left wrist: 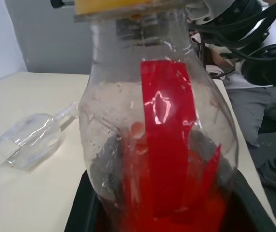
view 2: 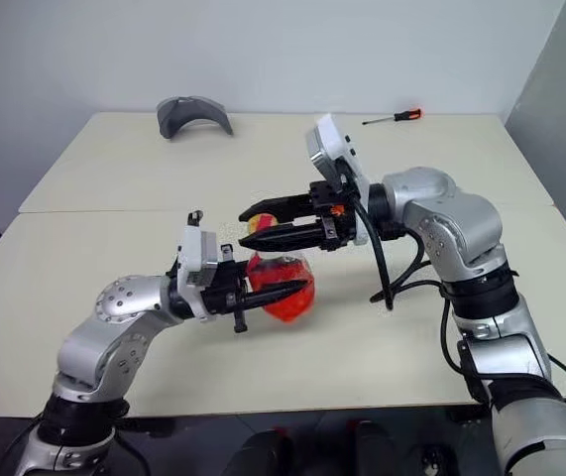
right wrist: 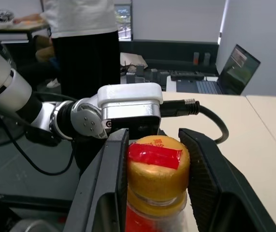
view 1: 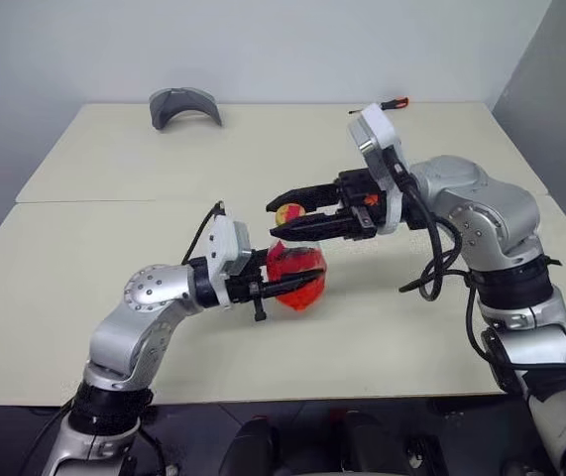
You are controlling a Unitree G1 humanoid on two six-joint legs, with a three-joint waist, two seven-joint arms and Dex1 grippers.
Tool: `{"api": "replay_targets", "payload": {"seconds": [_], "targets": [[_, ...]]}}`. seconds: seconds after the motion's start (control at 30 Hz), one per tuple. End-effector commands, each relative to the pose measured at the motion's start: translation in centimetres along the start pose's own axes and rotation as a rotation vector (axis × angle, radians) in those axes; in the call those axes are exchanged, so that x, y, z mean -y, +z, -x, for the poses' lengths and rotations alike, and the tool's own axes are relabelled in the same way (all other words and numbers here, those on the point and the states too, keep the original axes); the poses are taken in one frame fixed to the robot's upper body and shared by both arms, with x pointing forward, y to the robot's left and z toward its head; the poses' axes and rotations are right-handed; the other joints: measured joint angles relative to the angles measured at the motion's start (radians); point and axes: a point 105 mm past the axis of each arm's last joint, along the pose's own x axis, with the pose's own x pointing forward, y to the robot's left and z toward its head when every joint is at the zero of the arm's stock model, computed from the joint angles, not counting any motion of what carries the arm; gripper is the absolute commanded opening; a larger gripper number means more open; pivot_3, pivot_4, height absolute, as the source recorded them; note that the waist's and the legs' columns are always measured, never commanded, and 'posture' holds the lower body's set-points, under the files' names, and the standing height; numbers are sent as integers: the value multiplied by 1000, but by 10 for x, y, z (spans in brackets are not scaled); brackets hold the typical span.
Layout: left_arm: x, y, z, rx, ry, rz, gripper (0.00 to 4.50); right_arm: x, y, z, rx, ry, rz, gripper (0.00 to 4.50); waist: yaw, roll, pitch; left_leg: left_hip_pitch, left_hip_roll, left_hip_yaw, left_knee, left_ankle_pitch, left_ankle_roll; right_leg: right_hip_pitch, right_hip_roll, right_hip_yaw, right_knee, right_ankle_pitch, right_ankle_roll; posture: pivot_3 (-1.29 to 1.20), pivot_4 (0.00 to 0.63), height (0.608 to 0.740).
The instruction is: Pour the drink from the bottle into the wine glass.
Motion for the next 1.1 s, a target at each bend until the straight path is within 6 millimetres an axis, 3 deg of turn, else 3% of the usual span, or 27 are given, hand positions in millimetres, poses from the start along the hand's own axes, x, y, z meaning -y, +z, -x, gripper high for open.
{"api": "replay_targets", "payload": {"seconds": [0.03,0.3,0.47,0.57,0.63,0.73,0.83,1.1], "targets": [[22,3,0,-2,-87,1,1264,16,32,21,20,-107,207,1475,0,0,0,0,0,0,0,0,0,0,0,0,0,0,0,0,150,740],[10,1,-1,-12,-43,-4,1239,13,36,45,51,-212,35,1475,6,0,0,0,0,0,0,0,-1,0,0,0,0,0,0,0,150,740],[-2,0,-1,-17,0,-23,1239,9,19,71,38,-411,-78,1475,8,0,0,0,0,0,0,0,0,1,0,0,-1,0,0,0,150,740],[-13,-5,-4,-22,46,-37,1239,-20,-40,90,-112,-586,-185,1475,17,-2,-1,-1,0,-1,0,0,1,2,0,-2,-2,0,0,0,150,740],[-21,-11,-5,-30,76,-41,1239,-37,-67,96,-153,-711,-218,1475,28,-2,-1,-2,0,0,-1,-1,1,2,0,-2,-4,0,0,0,150,740],[-25,-15,-9,-27,81,-54,1239,-36,-103,126,-286,-1098,-183,1475,24,-1,0,-1,0,3,0,-1,1,1,0,2,-1,0,0,0,150,740],[-23,-13,-17,-3,64,-47,1238,-39,-124,154,-315,-1391,-208,1475,22,-1,-1,1,1,3,0,0,0,1,0,2,1,0,0,0,150,740],[-26,-12,-28,15,23,-50,1237,-37,-151,163,-309,-1628,-254,1475,20,0,-1,2,1,3,-1,2,-3,1,1,2,0,0,0,0,150,740]]}}
